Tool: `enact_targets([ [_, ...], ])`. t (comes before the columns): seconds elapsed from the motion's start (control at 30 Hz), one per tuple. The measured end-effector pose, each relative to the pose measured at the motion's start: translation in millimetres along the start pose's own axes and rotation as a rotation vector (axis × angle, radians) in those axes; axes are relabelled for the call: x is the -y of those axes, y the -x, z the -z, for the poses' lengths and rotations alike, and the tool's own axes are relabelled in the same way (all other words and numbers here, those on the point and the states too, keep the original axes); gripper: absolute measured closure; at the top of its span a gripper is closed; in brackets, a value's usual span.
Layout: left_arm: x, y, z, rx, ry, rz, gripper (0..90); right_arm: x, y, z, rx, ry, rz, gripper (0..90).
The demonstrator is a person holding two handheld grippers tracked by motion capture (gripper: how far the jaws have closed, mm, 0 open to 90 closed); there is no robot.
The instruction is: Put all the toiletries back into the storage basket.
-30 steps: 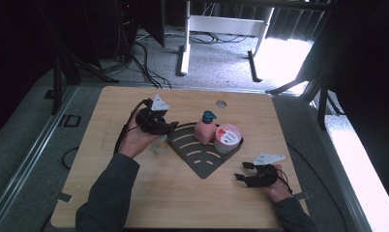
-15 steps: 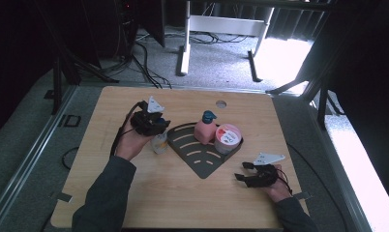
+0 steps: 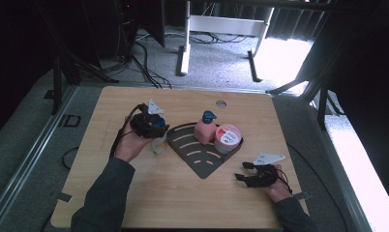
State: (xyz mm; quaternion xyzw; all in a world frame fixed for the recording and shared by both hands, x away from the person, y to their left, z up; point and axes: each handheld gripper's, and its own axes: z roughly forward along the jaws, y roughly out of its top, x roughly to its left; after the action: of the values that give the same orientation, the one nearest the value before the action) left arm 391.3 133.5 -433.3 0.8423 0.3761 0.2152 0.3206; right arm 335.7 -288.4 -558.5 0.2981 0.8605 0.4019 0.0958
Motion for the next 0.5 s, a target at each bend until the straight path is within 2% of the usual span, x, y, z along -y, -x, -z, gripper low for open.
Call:
enact_targets([
  [0.2,3.0,0.4,-5.9,0.011,-0.039,-0.009,49.6,0.0,-0.1,0.0,0.000,0.000,-0.001,36.4],
  [0.5,5.0,-1.0,-10.4,0.031,-0.073,-0.006,50.0,0.0,0.1,0.0,-0.002,0.000,-0.001,36.4],
])
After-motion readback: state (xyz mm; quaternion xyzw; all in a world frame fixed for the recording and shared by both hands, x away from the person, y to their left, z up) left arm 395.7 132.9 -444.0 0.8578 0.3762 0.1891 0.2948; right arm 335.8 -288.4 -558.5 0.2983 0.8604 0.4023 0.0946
